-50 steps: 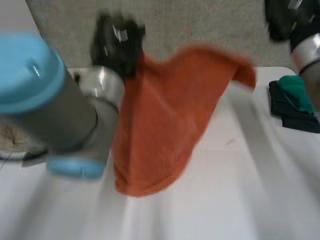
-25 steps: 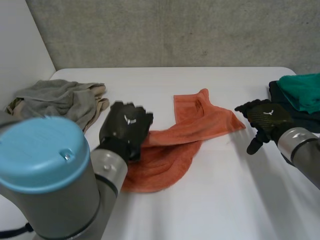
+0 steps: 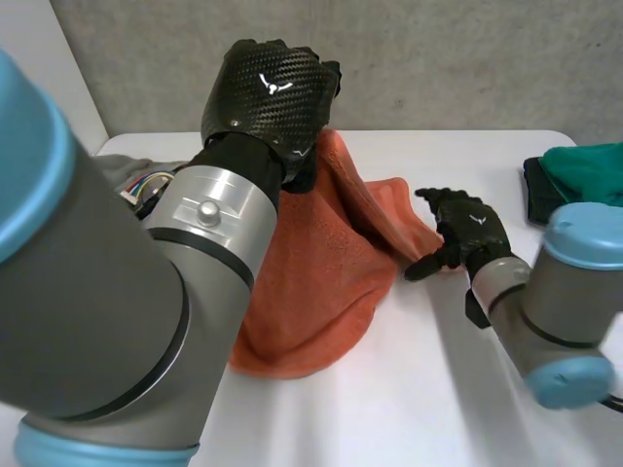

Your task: Fold the laundry.

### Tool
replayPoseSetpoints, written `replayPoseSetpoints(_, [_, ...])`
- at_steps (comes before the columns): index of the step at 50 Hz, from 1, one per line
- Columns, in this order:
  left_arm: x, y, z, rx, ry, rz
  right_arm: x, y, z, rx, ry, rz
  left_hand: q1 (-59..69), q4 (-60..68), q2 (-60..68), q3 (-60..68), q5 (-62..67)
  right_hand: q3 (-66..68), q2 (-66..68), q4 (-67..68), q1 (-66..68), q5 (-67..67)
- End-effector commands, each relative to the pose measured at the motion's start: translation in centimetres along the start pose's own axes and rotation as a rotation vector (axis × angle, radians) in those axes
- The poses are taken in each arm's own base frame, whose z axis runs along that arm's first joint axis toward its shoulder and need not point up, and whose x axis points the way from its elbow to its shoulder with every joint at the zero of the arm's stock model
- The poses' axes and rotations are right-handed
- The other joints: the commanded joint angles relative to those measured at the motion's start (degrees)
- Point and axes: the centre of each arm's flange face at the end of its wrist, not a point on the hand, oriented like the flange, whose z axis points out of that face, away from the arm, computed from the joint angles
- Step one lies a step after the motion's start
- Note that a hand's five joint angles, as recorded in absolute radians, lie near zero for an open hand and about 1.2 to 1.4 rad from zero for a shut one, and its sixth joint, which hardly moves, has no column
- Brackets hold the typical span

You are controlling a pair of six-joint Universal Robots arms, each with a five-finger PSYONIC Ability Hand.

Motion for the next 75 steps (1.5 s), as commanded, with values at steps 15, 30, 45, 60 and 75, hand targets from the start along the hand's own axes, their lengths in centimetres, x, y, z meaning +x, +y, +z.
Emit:
replayPoseSetpoints(15, [-2.1, -2.9, -1.4, 0.062, -0.033, -0.099, 0.1, 1.9, 4.2, -0.023, -0.056, -0.038, 15.3, 11.2, 11.4, 11.6, 13.5, 18.7, 18.5, 18.6, 17.4, 18.3])
replayPoseSetpoints(30, [-2.6, -2.7, -1.0, 0.057, -0.054, -0.097, -1.0, 4.6, 3.7, -0.166, -0.163, 0.035, 15.3, 11.2, 11.4, 11.6, 13.5, 21.2, 21.0, 21.1, 19.9, 20.8])
replayPoseSetpoints(45, [-2.8, 0.6, -1.4, -0.059, -0.045, -0.052, 4.0, -10.9, 1.3, 0.191, 0.045, -0.348, 15.3, 11.2, 11.4, 11.6, 13.5, 67.9, 67.7, 67.8, 66.6, 67.5])
replayPoseSetpoints(60, [2.8, 10.2, -8.3, -0.450, 0.215, -0.094, 5.2, -10.8, -0.5, 0.048, 0.040, -0.651, 15.3, 11.2, 11.4, 11.6, 13.5, 67.9, 67.7, 67.8, 66.6, 67.5])
replayPoseSetpoints(75, [2.0, 8.7, -5.8, -0.433, 0.231, -0.065, 5.6, -6.6, -0.4, -0.080, 0.001, -0.632, -37.3, -41.5, -41.2, -41.0, -39.2, 67.9, 67.7, 67.8, 66.6, 67.5])
